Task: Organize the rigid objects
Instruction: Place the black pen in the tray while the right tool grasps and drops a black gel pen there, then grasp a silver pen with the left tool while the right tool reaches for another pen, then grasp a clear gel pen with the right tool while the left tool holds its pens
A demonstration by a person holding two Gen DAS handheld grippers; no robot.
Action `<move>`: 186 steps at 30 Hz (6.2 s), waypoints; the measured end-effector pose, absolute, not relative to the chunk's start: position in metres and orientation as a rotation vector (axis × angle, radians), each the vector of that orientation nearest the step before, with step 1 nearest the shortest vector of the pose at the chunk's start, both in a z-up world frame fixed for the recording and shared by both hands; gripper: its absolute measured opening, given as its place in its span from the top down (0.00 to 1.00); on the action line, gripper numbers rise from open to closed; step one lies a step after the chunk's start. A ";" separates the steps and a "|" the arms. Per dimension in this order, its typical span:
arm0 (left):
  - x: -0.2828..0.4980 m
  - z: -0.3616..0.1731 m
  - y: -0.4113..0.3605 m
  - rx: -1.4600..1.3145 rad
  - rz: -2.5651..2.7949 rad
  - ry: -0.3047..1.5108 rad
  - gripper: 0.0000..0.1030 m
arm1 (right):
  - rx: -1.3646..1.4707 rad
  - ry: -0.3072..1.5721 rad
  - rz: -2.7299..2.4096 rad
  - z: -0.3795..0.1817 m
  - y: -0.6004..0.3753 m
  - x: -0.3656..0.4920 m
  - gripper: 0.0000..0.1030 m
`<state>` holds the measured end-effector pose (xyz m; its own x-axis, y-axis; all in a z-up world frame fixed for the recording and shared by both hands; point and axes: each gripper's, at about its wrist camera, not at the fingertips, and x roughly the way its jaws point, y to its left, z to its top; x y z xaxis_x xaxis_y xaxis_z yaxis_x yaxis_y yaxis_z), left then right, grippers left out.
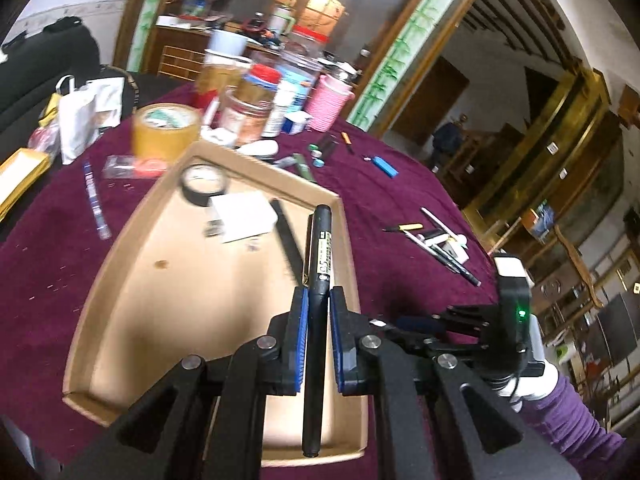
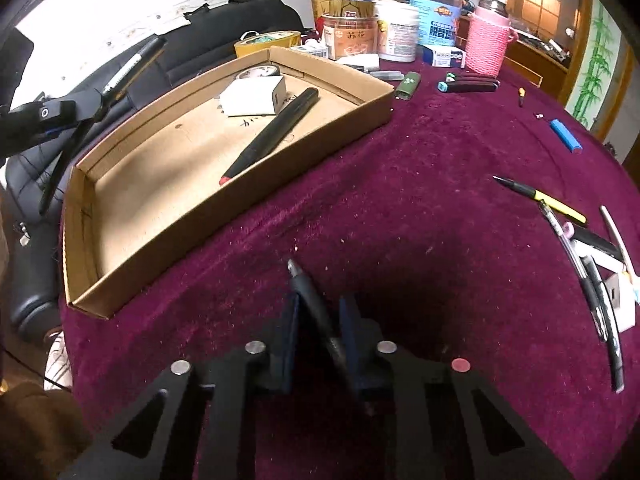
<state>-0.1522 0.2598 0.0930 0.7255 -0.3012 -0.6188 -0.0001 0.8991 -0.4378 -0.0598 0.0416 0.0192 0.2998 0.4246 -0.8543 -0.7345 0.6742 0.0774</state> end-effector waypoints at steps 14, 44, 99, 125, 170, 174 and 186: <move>-0.161 0.077 0.298 -0.476 -0.089 0.772 0.90 | -0.197 0.963 0.758 0.037 0.026 -0.075 0.88; -0.034 0.038 0.332 -0.478 0.029 0.951 0.29 | 0.285 1.177 0.617 0.029 0.164 0.046 0.87; 0.033 0.050 0.062 -0.367 -0.268 1.046 0.10 | 0.626 1.015 0.710 0.025 -0.157 0.066 0.28; 0.076 0.018 -0.021 0.067 -0.245 1.101 0.77 | 0.640 0.952 0.444 0.023 -0.201 0.075 0.28; -0.054 0.059 0.088 -0.198 -0.291 0.882 0.86 | 0.322 0.923 0.445 0.043 -0.143 0.055 0.28; -0.076 0.073 0.118 -0.272 -0.302 0.827 0.86 | 0.166 0.970 0.452 0.049 -0.088 0.036 0.32; -0.136 0.090 0.207 -0.409 -0.237 0.697 0.86 | -0.046 1.001 0.228 0.026 -0.033 0.026 0.91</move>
